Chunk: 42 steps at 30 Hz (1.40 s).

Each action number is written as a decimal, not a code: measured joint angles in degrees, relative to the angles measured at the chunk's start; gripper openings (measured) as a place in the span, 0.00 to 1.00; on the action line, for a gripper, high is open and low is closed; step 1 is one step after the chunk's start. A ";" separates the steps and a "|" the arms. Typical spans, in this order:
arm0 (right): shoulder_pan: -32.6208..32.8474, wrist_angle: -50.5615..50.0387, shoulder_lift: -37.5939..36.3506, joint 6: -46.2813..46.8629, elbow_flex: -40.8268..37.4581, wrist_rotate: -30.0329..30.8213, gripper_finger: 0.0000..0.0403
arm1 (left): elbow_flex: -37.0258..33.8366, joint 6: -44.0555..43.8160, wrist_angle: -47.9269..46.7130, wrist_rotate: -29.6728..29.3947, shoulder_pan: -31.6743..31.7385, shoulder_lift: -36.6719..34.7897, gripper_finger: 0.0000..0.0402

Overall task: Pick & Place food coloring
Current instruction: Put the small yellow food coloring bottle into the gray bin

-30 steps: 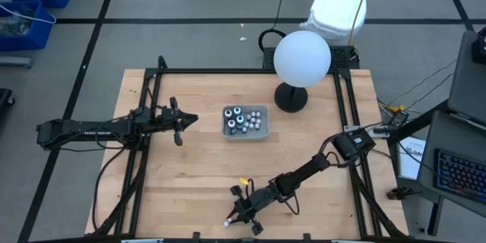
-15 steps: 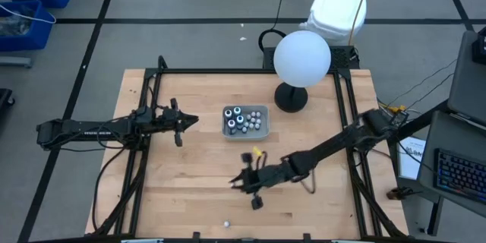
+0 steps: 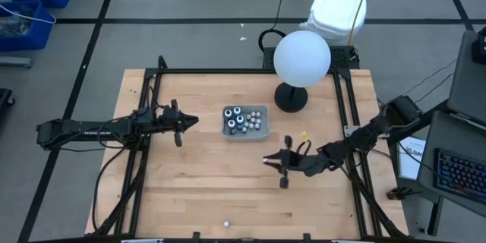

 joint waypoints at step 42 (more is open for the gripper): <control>-7.17 -23.80 -69.40 -4.55 -30.40 1.12 0.11 | 0.00 0.48 -2.93 -4.48 0.02 0.00 0.12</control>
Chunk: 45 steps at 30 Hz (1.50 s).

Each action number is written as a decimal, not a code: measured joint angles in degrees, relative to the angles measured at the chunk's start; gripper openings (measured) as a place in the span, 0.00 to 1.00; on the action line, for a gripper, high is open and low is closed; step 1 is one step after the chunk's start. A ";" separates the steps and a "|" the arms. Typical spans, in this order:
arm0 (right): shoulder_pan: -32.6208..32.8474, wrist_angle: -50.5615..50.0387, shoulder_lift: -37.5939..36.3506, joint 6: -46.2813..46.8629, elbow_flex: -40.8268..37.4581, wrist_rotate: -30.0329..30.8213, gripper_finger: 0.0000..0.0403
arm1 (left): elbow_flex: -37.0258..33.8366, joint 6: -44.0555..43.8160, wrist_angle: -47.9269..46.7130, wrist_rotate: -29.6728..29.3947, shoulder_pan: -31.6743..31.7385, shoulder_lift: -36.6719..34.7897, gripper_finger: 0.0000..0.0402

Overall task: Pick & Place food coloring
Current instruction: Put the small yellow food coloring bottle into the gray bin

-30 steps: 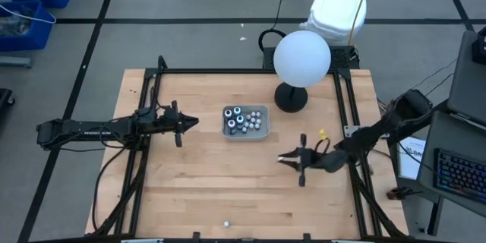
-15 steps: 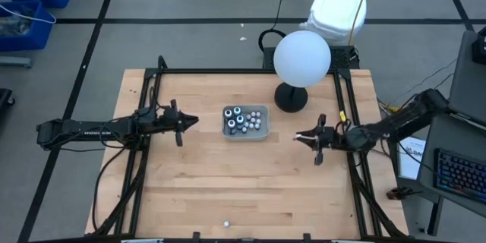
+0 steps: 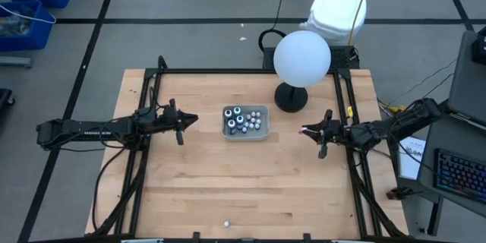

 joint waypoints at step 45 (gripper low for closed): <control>-17.41 41.54 76.29 -6.93 31.27 -10.75 0.12 | 0.00 1.26 0.39 -0.10 -0.01 0.00 0.12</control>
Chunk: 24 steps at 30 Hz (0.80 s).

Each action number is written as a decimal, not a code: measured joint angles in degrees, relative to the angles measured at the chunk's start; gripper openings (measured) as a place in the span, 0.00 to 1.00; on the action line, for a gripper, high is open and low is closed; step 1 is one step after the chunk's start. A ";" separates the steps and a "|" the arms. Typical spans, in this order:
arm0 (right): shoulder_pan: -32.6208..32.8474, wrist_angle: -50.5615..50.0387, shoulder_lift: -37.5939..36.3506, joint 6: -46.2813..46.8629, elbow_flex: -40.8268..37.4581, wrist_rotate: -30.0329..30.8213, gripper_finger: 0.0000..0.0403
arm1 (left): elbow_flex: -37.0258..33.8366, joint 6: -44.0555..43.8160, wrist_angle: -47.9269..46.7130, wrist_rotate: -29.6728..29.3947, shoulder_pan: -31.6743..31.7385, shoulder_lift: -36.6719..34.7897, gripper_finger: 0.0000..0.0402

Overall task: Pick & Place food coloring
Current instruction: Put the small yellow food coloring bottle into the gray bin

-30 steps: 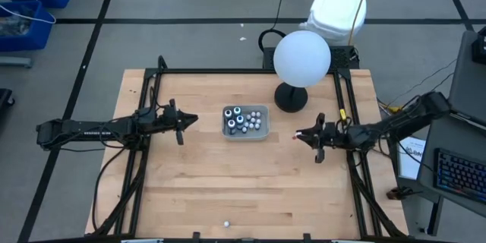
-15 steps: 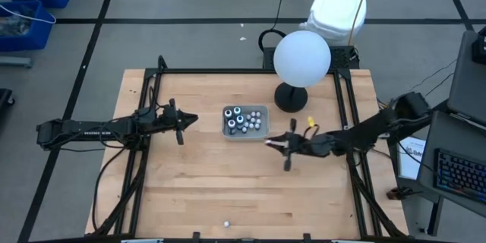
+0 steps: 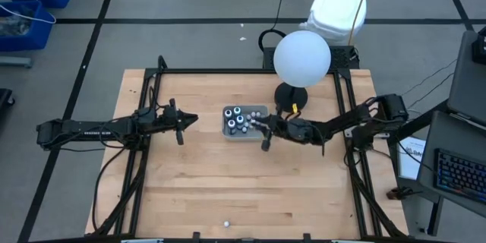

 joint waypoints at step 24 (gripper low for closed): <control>-9.14 3.36 8.22 1.62 0.00 -6.13 0.12 | 0.00 1.47 -0.14 -1.45 0.01 0.00 0.12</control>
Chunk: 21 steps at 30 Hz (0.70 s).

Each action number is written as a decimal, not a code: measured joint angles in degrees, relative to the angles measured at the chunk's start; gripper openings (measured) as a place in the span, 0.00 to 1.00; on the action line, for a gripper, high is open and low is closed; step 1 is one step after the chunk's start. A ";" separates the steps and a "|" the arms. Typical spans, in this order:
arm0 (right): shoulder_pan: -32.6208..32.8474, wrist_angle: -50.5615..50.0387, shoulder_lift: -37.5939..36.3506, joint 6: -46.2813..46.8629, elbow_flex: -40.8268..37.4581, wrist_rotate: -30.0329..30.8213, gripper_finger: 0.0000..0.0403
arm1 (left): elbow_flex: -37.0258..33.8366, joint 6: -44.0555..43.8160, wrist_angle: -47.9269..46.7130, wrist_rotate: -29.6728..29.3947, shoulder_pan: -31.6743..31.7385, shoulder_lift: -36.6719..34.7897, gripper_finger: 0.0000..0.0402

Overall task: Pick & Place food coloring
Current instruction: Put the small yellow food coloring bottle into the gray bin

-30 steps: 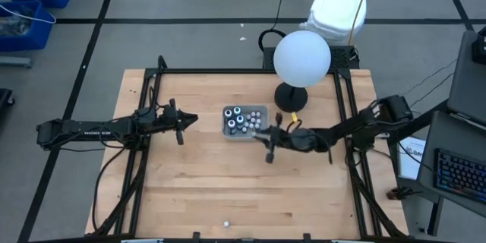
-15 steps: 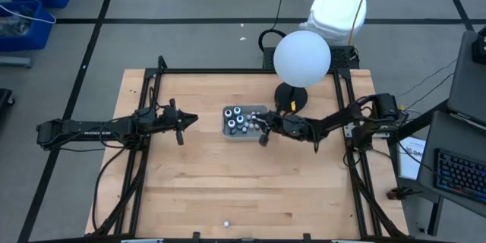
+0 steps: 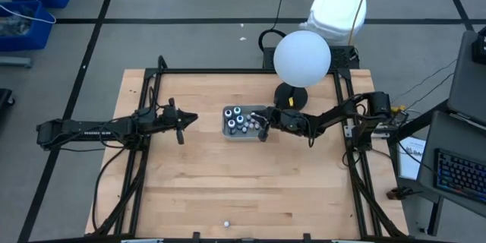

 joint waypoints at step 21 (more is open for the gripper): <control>2.16 -1.13 0.11 -0.26 0.00 6.29 0.12 | 0.00 -0.46 -0.04 0.01 -0.01 0.00 0.12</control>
